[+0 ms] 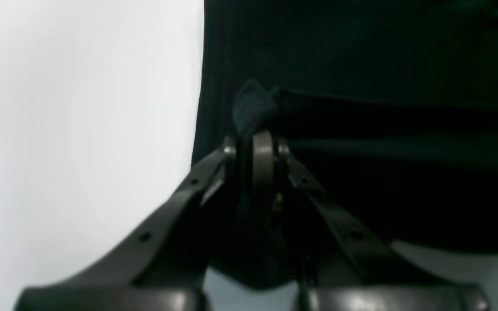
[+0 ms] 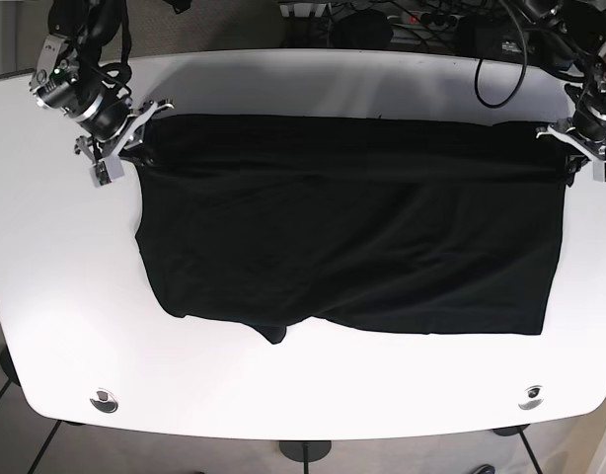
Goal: Fold the T-shirt properly
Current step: 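Pull the held edge taut with both grippers, spreading the shirt flat, then grasp the shirt's hem with both grippers and fold it over toward the collar, then tuck the folded strip's ends inward with both grippers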
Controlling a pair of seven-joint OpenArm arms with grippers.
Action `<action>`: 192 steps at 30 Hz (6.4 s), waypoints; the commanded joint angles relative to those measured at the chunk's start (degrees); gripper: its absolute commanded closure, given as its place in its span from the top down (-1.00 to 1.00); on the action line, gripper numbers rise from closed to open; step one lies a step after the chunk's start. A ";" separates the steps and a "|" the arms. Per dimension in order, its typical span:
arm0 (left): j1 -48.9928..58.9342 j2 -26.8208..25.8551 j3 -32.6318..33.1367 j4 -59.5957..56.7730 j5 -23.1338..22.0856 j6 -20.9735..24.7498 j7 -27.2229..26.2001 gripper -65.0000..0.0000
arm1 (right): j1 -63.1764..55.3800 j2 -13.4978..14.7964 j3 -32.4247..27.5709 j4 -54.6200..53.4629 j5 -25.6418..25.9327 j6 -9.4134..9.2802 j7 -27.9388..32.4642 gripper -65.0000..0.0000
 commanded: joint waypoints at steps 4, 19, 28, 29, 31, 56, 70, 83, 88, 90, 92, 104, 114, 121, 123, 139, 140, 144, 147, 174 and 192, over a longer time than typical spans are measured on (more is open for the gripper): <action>-5.83 -4.90 2.69 -9.84 2.65 0.58 -2.14 -0.99 | 5.08 2.68 0.36 -11.67 0.08 0.37 -0.38 -0.94; -8.38 -8.60 9.55 -17.48 2.30 0.58 -10.40 0.32 | 2.44 5.06 1.07 -9.38 0.16 -0.15 2.79 0.64; 1.29 -8.42 4.45 -10.10 2.30 0.58 -11.11 0.28 | -7.14 3.12 3.35 -5.51 -0.01 -2.97 2.96 0.48; 1.82 -8.42 4.45 -10.89 2.30 0.58 -12.51 0.28 | -6.88 3.03 3.35 -6.57 -0.01 -2.97 2.96 0.48; 3.31 -8.33 4.63 -13.62 2.30 0.58 -17.35 0.28 | -6.53 2.86 3.09 -9.03 -0.01 -2.97 2.96 0.48; 14.39 -0.86 -4.69 -3.59 2.57 0.58 -9.17 -1.00 | -13.30 7.43 7.22 -9.21 0.08 -2.88 2.87 -0.94; 15.79 -3.58 -7.06 1.86 -5.87 0.58 -0.38 0.24 | -17.25 6.99 7.75 -0.33 0.25 -2.97 2.61 0.57; 3.93 -7.45 -7.33 2.03 -8.77 0.58 2.78 0.22 | -2.31 6.64 9.86 1.17 -0.01 -3.06 -3.37 0.59; -6.98 -4.11 2.61 1.24 6.26 0.58 1.99 0.22 | 13.34 6.46 2.56 -6.31 -5.90 -3.14 -6.09 0.59; -11.55 -1.56 5.86 -0.08 12.32 0.58 -2.14 0.22 | 21.34 5.14 -1.84 -11.23 -13.02 -3.06 -6.09 0.59; -13.92 -0.77 10.25 -2.45 16.72 0.58 -6.80 0.22 | 27.41 4.18 -3.33 -16.42 -17.42 -2.53 -5.65 0.59; -26.58 -0.60 18.17 -21.18 18.13 13.98 -16.82 0.24 | 47.80 4.53 -12.74 -57.73 -20.14 -2.70 11.84 0.49; -40.65 -7.10 24.58 -51.15 18.13 24.01 -24.29 0.56 | 47.28 4.00 -13.35 -57.82 -20.14 -2.97 12.11 -0.89; -45.22 -10.18 25.20 -65.75 18.13 23.92 -33.26 0.56 | 46.66 3.83 -13.35 -57.65 -19.79 -2.97 12.11 -0.89; -45.04 -10.88 25.20 -65.84 18.22 23.92 -33.26 0.56 | 46.57 3.74 -13.26 -57.65 -19.70 -2.97 12.11 -0.89; -45.04 -9.30 25.11 -65.75 17.78 10.03 -32.21 -1.00 | 43.41 3.21 -13.18 -52.11 -19.70 -2.97 12.19 -0.93; -45.04 -9.30 25.02 -65.75 17.78 9.94 -33.00 -1.00 | 43.41 3.03 -13.18 -52.02 -19.70 -2.97 12.19 -0.95; -44.78 -9.30 24.85 -61.35 12.94 9.15 -31.94 -1.00 | 43.67 2.60 -9.40 -51.14 -19.88 -3.06 12.28 -0.95; -42.76 -9.30 24.85 -51.42 6.08 7.65 -23.33 -1.00 | 42.88 2.95 -9.31 -45.16 -20.06 -3.06 11.75 -0.95; -3.55 -8.95 8.23 -4.03 -16.51 7.57 0.59 -1.00 | 11.93 -1.71 2.47 1.08 -18.39 -2.44 -8.03 -0.94; 2.87 -8.95 8.06 5.64 -7.10 7.57 0.67 0.27 | 5.17 -0.83 8.10 1.87 -6.78 -2.97 -8.29 0.51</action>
